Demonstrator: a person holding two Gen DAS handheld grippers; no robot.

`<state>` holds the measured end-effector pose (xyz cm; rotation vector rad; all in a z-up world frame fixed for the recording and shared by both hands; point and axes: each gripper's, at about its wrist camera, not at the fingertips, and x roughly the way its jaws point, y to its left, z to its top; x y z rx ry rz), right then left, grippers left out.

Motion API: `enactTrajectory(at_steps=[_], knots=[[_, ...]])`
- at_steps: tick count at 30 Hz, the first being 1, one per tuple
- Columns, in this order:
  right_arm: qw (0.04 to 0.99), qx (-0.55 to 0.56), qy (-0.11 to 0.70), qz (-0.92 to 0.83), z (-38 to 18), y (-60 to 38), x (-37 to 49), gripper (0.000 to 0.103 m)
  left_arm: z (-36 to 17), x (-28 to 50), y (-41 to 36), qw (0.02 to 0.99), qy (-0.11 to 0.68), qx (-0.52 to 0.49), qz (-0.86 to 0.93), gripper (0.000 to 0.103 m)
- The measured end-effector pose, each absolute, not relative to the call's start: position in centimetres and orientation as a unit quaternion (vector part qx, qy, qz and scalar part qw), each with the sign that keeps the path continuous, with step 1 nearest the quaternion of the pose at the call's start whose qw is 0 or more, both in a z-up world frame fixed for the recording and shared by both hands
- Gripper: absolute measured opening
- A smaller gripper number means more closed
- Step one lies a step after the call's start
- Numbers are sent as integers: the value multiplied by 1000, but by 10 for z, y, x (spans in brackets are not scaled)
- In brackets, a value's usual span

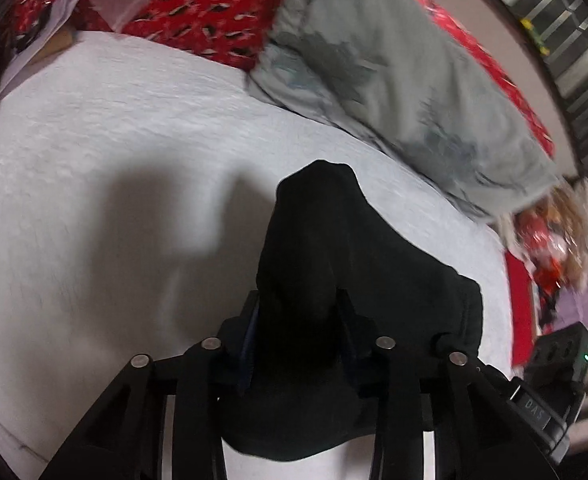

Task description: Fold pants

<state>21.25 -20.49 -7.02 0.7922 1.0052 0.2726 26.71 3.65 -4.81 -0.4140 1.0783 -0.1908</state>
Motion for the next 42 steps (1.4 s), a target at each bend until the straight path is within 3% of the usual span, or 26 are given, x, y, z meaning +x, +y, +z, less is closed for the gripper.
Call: enactTrajectory(at_steps=[3,5,7,8,9,13,16,19,25,28,42], knots=[[804,315,495,95,-92,-196,243,39,-76,285,34,831,534,-156,-32,38],[803,277,522,73,-115,-197,251,44,-101,292,31,819,560,-124,-19,46],[804,295,507,98,-121,-209,247,48,-107,289,34,827,550,-118,-14,66],[805,295,506,97,-119,-215,244,53,-105,287,38,830,546,-113,-11,70],[805,298,505,98,-116,-219,242,59,-104,286,39,830,546,-114,-10,71],[813,321,477,92,-91,-243,220,63,-93,268,43,833,536,-139,-3,69],[824,300,476,66,-75,-247,195,76,-85,241,35,836,531,-142,-6,75],[830,253,495,46,-71,-233,170,78,-82,205,26,839,529,-128,2,82],[834,161,527,-7,-76,-210,114,81,-78,161,9,840,534,-97,20,82],[836,130,530,-60,-70,-208,99,102,-75,146,4,844,527,-94,28,82],[869,93,482,-59,-39,-200,57,103,-53,88,-37,880,473,-11,33,85]])
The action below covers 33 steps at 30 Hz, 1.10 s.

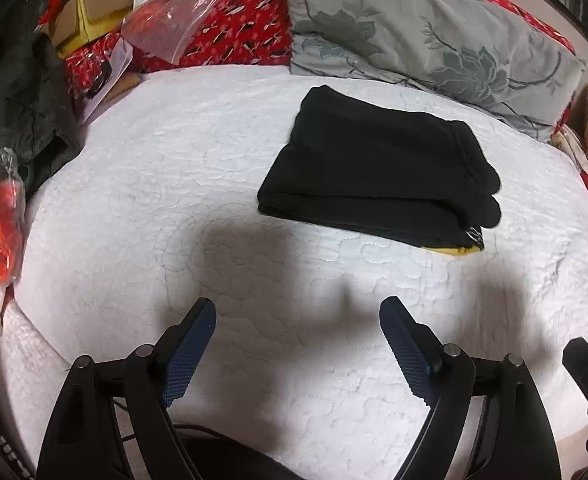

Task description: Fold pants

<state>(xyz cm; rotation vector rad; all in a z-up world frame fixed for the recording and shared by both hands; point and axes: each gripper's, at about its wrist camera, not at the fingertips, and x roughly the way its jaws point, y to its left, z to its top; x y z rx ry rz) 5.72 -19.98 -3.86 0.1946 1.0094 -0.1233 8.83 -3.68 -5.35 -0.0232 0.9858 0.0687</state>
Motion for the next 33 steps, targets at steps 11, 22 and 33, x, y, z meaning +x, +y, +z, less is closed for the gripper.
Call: enactTrajectory(at_steps=[11,22,33], knots=[[888,20,448,-99,-25,-198,44,103,-39,74,-47,887,462,-4,7,84],[878,53,462,-109,-34,-212,40,103,-33,63,-64,887,461,10,-31,84],[871,82,468,-123,-38,-229,39,103,-9,60,-71,896,440,-21,-44,86]])
